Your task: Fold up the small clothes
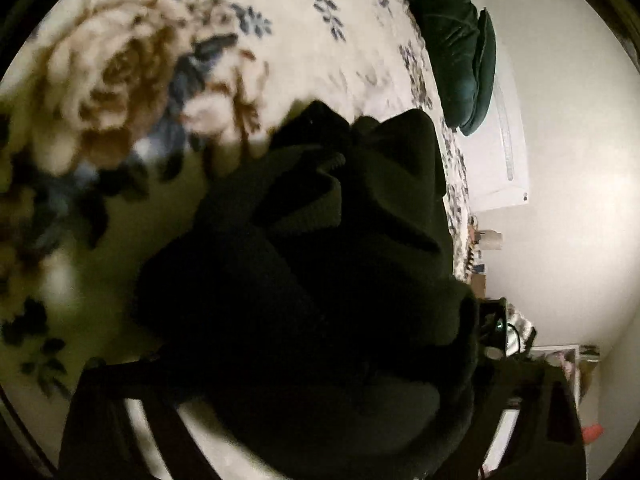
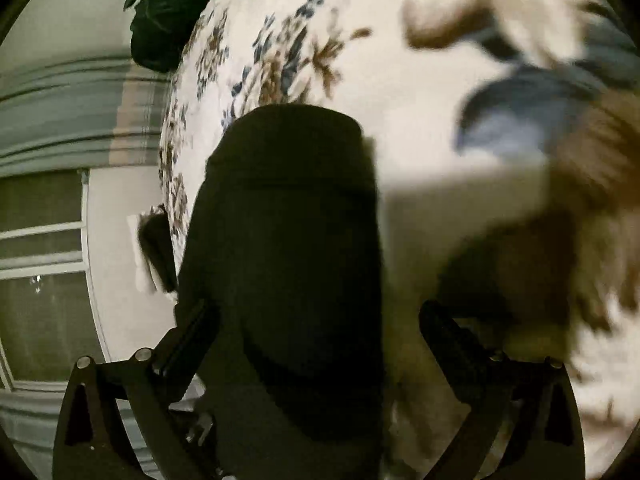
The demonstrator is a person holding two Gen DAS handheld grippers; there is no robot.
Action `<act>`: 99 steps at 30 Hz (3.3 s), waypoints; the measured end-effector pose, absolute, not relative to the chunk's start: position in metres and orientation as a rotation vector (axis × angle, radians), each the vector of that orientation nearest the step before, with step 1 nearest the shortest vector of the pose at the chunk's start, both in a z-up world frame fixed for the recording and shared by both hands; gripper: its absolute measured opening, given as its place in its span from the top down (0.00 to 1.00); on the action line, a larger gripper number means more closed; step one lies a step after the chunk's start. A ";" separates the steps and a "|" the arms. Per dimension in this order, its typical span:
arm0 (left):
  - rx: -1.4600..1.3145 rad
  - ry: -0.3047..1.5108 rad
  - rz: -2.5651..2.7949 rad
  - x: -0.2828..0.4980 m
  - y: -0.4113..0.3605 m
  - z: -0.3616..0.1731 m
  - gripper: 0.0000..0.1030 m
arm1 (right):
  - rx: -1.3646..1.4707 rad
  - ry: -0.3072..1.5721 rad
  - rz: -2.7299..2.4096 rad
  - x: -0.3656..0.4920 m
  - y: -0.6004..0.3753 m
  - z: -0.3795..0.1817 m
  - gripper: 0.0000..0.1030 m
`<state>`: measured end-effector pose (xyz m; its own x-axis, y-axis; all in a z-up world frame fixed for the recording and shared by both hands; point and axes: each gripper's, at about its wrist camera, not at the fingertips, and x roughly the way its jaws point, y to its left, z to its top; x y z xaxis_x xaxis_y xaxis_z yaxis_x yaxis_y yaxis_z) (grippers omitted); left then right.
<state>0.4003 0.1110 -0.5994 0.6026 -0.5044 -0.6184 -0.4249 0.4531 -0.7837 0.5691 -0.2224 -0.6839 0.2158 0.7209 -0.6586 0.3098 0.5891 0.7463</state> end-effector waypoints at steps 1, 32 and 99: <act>-1.126 0.985 -0.062 0.402 0.111 -0.597 0.21 | 0.959 1.331 0.346 0.572 -0.221 -0.683 0.17; -1.001 1.146 -0.280 0.380 0.151 -0.573 0.17 | 0.936 1.340 0.306 0.431 -0.257 -0.642 0.17; -0.815 1.138 -0.394 0.540 0.156 -0.518 0.26 | 0.509 1.345 0.222 0.513 -0.263 -0.569 0.53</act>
